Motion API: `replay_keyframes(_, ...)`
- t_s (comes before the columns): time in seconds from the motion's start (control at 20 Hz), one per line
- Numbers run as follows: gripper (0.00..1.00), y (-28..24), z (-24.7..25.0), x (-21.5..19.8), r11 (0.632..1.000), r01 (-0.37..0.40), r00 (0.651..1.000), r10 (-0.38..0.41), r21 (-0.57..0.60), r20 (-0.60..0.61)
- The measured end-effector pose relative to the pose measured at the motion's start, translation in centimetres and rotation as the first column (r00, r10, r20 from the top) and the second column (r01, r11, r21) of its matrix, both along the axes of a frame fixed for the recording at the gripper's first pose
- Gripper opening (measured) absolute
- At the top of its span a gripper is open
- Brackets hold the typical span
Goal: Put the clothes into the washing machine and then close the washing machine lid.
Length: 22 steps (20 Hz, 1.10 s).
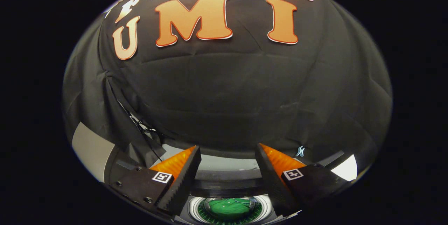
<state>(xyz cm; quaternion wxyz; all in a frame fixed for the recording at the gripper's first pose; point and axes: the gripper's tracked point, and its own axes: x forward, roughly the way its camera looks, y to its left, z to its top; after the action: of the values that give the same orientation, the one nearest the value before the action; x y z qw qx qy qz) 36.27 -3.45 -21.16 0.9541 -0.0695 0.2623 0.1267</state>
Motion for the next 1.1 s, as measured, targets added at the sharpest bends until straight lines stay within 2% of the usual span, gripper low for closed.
replay_keyframes(0.6,0.99,-2.3,-1.5,-7.6,1.000,-0.004,1.000,0.004,-0.010,-0.009)
replay_keyframes(0.95,0.99,-3.2,-3.4,-10.5,1.000,-0.009,0.999,0.009,-0.014,-0.054)
replay_keyframes(1.1,1.00,-4.0,-5.7,-11.9,0.999,0.002,0.993,-0.006,-0.034,-0.117)
